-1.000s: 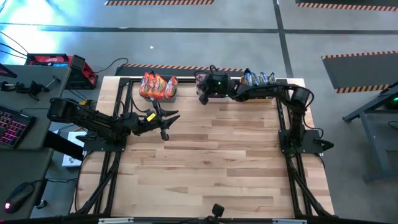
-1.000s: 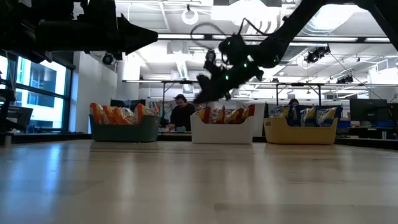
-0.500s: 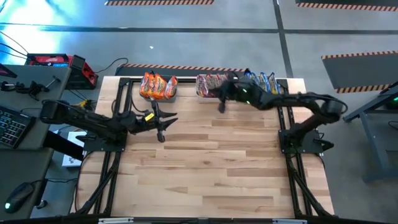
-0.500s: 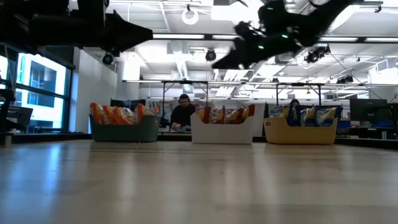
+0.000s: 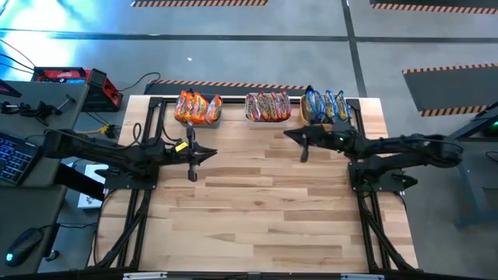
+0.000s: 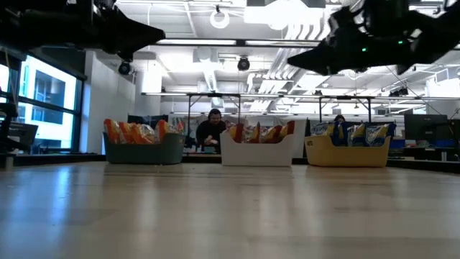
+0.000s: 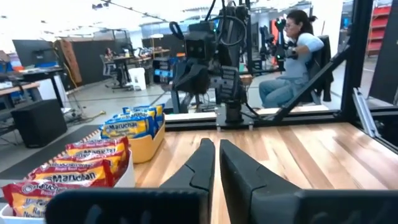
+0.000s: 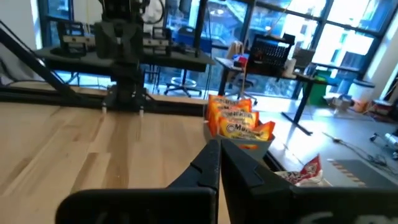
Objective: Sort Maruchan noodles
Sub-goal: Return to Home Position
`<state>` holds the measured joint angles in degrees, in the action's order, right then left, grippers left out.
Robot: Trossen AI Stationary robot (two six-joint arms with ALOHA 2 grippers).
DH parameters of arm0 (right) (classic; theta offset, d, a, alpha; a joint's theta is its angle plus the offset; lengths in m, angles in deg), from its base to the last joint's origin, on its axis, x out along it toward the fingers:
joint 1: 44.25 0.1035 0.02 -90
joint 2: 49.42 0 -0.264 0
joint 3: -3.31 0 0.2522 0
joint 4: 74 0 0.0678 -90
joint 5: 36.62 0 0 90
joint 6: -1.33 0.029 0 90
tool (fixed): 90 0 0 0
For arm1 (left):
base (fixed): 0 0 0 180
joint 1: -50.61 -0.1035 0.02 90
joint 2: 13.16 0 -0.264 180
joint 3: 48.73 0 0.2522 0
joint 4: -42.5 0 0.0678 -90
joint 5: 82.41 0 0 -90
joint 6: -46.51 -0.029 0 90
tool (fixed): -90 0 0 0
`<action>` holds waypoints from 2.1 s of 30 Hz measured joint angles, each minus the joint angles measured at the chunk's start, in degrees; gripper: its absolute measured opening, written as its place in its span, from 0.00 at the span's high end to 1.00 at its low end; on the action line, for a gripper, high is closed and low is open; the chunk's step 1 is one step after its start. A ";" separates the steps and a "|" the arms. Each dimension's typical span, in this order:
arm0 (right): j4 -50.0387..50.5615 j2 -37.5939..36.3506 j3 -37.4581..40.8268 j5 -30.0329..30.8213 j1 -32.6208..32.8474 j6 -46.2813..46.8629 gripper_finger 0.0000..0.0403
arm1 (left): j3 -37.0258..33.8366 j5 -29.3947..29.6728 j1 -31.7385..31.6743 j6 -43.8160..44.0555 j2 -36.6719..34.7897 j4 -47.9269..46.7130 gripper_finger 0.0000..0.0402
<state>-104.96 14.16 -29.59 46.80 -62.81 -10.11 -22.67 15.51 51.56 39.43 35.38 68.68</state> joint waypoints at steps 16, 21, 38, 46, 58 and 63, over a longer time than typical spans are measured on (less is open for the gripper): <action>11.36 -29.73 18.23 3.75 2.97 4.42 1.00 | -1.88 -1.94 0.02 1.45 -15.23 -18.50 1.00; 17.99 -38.11 18.56 1.91 2.98 5.17 1.00 | -5.82 -1.94 0.02 2.46 -22.37 -19.51 1.00; 37.01 -58.22 18.58 7.74 2.78 3.73 1.00 | -7.80 4.62 -0.22 2.37 -48.47 -47.80 1.00; 42.57 -63.41 18.60 14.44 2.85 5.29 1.00 | -7.95 5.95 -2.01 2.59 -48.43 -49.11 1.00; 42.08 -62.02 18.62 18.01 2.70 5.17 1.00 | -11.65 8.98 -4.54 7.25 -48.25 -36.98 1.00; 41.53 -61.21 18.62 22.34 2.70 5.44 1.00 | -11.64 9.38 -6.61 7.40 -47.78 -36.93 1.00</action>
<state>-63.43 -47.05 -10.97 69.14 -60.11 -4.67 -34.32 24.89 44.95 46.82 -12.40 31.75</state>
